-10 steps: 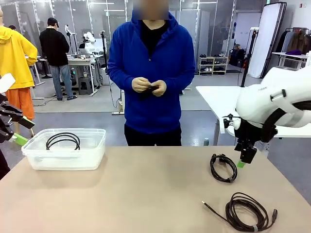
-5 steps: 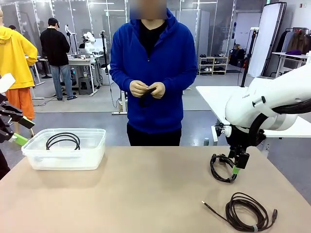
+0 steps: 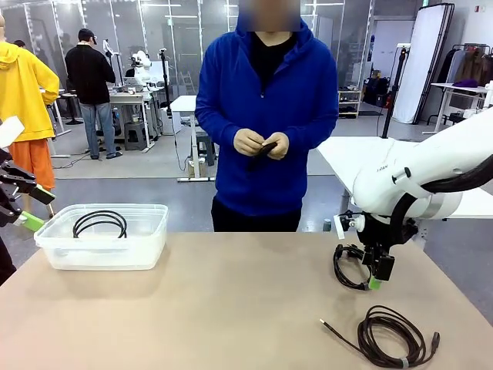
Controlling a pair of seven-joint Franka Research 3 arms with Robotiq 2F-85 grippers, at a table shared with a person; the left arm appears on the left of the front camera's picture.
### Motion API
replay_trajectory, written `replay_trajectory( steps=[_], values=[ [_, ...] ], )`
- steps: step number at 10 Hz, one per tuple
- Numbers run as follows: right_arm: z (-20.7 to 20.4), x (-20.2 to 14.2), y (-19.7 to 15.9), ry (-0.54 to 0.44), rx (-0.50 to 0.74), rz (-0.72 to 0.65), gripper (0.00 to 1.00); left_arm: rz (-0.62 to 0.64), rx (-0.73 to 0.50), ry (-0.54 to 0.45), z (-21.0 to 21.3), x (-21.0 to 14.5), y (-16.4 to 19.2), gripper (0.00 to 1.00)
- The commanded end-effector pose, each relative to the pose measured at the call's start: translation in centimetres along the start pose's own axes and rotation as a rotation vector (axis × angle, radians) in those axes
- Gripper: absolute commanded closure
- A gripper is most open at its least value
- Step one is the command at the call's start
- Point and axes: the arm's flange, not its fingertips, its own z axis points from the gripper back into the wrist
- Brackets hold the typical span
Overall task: Organize and store the cables.
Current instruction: Place the Power Cable into the Organizing box.
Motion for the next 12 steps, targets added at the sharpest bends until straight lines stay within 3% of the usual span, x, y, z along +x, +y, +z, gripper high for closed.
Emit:
replay_trajectory(
  steps=[1, 7, 10, 11, 12],
  values=[
    [-0.8, 0.3, -0.8, 0.032, 0.004, 0.036, 0.0, 0.012, 0.004, 0.021, 0.3, 0.3, 0.0, 0.0],
    [-4.6, 0.4, -2.3, 0.078, 0.056, 0.031, 0.0, 0.012, 0.004, 0.021, 0.3, 0.3, 0.0, 0.0],
    [-4.6, 0.2, -1.8, 0.102, 0.047, 0.046, 0.89, 0.012, 0.004, 0.021, 0.3, 0.3, 0.0, 0.0],
    [-4.7, 0.2, -1.6, 0.109, 0.049, 0.046, 1.0, 0.012, 0.004, 0.021, 0.3, 0.3, 0.0, 0.0],
    [-4.8, 0.2, -1.6, 0.11, 0.052, 0.04, 1.0, 0.012, 0.004, 0.021, 0.3, 0.3, 0.0, 0.0]
  ],
)
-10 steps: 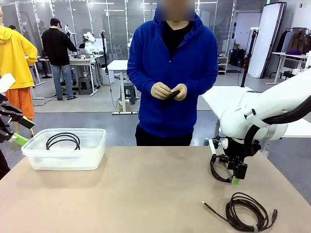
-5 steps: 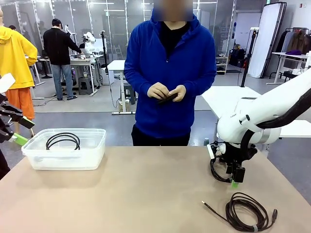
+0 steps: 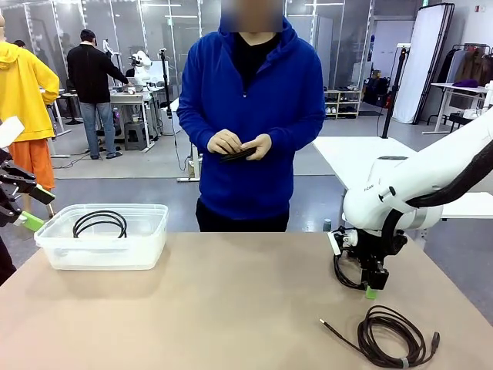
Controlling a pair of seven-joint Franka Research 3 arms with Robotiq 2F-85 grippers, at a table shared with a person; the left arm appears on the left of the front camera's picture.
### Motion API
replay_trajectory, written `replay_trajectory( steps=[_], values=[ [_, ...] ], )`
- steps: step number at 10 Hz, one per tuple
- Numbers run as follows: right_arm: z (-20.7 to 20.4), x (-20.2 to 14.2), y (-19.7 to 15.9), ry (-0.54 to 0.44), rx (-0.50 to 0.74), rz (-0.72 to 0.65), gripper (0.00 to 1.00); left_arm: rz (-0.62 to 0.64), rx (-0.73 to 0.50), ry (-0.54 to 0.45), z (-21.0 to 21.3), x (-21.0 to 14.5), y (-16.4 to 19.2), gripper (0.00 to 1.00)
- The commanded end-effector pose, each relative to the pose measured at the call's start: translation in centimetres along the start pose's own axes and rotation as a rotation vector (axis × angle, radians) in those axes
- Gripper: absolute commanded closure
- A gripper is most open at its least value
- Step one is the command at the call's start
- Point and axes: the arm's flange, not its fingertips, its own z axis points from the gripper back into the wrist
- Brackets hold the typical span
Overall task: Organize and store the cables.
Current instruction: Place the Power Cable into the Organizing box.
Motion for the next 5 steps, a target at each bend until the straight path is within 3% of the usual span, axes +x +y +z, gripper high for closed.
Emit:
replay_trajectory(
  steps=[1, 5],
  values=[
    [-0.7, 0.1, 0.6, 0.023, 0.009, -0.033, 1.0, 0.012, 0.004, 0.021, 0.3, 0.3, 0.0, 0.0],
    [2.5, -0.1, 1.3, -0.046, 0.019, -0.061, 1.0, 0.012, 0.004, 0.021, 0.3, 0.3, 0.0, 0.0]
  ],
)
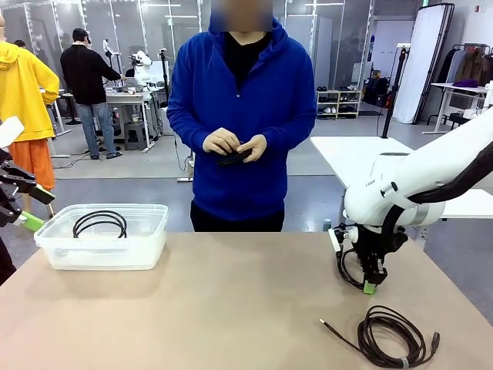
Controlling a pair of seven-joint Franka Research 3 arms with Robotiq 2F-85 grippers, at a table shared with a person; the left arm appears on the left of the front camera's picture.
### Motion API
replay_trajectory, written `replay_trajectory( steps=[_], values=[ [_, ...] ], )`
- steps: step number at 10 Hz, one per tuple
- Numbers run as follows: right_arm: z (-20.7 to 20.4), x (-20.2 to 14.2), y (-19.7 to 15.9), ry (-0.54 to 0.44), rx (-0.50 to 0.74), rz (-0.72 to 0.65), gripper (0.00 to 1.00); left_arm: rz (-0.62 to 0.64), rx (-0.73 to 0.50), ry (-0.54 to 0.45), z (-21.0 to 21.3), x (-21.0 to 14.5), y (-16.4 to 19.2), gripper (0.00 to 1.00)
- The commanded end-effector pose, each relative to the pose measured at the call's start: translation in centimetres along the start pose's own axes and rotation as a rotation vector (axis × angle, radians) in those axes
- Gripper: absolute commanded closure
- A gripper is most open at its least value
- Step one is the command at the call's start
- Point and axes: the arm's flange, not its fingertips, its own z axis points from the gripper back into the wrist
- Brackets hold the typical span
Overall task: Organize and store the cables.
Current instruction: Place the Power Cable into the Organizing box.
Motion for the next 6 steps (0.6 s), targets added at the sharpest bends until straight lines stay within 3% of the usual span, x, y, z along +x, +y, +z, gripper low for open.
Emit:
replay_trajectory(
  steps=[1, 6],
  values=[
    [3.0, -0.1, 1.1, -0.024, -0.025, -0.038, 1.0, 0.012, 0.004, 0.021, 0.3, 0.3, 0.0, 0.0],
    [12.9, 1.6, 4.0, -0.06, -0.081, -0.03, 1.0, 0.012, 0.004, 0.021, 0.3, 0.3, 0.0, 0.0]
  ],
)
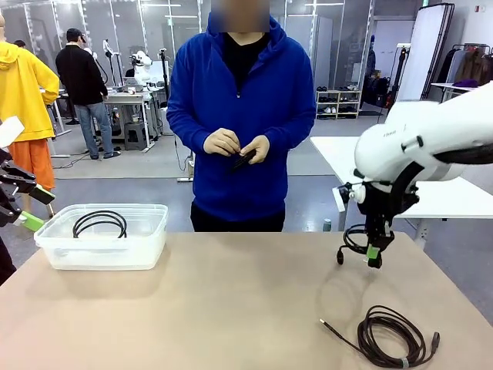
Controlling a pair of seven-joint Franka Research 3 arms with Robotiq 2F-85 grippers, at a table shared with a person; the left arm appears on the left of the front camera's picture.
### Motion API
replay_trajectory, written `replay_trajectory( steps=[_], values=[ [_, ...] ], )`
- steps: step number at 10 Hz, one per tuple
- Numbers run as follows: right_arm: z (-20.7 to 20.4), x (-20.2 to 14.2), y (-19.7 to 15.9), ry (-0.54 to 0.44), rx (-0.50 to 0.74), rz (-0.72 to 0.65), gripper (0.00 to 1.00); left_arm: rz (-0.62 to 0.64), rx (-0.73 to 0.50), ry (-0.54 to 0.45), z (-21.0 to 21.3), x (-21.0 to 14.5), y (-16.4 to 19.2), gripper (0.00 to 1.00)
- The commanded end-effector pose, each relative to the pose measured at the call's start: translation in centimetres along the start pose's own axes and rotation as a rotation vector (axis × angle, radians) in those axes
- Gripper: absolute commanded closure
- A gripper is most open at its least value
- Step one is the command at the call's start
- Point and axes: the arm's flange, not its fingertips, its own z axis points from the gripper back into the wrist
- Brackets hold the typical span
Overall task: Organize and store the cables.
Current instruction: Place the Power Cable into the Organizing box.
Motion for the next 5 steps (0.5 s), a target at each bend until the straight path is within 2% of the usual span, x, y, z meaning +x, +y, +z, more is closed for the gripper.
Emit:
replay_trajectory(
  steps=[1, 3, 5],
  values=[
    [1.2, 0.6, 0.3, 0.0, -0.022, -0.038, 1.0, 0.012, 0.004, 0.021, 0.2, 0.3, 0.0, 0.0],
    [2.9, 3.0, 1.2, -0.023, -0.048, -0.037, 1.0, 0.012, 0.004, 0.021, 0.2, 0.3, 0.0, 0.0],
    [4.4, 7.7, 2.1, -0.035, -0.074, -0.01, 1.0, 0.012, 0.004, 0.021, 0.2, 0.3, 0.0, 0.0]
  ],
)
